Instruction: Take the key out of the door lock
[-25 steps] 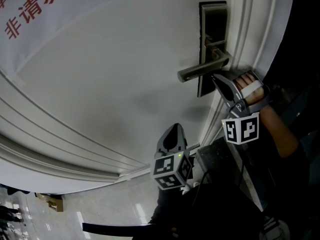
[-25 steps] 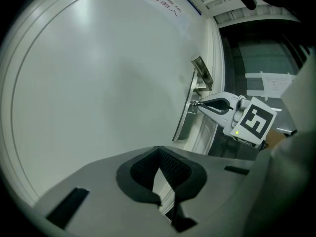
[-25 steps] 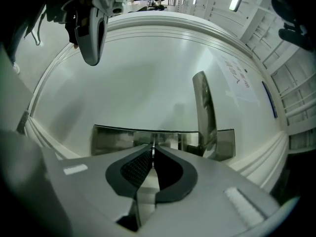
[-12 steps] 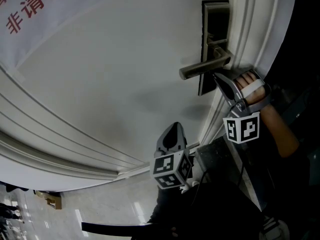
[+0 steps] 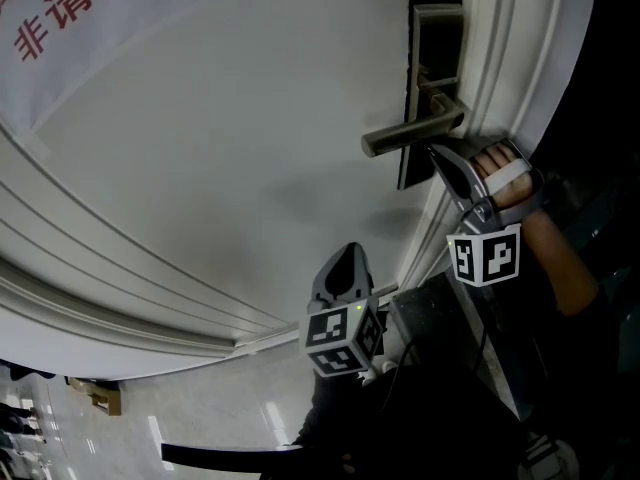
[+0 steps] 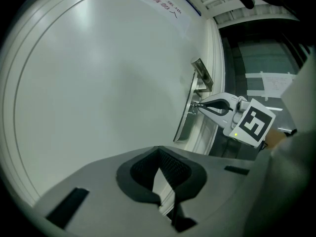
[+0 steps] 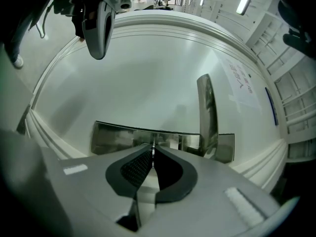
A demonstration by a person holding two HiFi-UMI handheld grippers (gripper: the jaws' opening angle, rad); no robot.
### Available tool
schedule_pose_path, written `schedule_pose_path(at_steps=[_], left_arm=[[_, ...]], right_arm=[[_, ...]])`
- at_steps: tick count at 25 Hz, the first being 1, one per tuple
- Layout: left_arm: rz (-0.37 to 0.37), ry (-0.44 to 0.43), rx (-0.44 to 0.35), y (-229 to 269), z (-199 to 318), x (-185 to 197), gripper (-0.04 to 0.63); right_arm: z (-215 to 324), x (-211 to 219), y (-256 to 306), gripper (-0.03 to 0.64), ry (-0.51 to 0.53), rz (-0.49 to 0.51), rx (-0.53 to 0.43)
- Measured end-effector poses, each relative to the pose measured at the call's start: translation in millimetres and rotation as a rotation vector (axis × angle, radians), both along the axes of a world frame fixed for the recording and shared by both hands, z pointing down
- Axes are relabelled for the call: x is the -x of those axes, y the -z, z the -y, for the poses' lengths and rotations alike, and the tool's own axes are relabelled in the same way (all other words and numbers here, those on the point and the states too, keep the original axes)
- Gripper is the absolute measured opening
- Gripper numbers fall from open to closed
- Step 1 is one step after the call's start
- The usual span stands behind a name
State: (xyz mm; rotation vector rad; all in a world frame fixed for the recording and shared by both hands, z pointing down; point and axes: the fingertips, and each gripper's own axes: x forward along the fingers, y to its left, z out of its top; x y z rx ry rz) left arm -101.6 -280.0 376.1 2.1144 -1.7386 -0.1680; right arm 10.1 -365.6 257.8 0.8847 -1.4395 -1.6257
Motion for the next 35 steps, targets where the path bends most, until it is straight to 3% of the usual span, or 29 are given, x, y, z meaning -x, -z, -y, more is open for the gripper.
schedule_pose_path(at_steps=[8, 35], left_arm=[[0.003, -0.004, 0.0, -3, 1, -1, -0.001], [0.001, -0.019, 0.001, -3, -7, -9, 0.0]], right_arm=[[-8, -3, 1, 0.012, 0.0, 0.041, 0.039], [-9, -4, 0, 0.012, -0.007, 0.051, 0.027]])
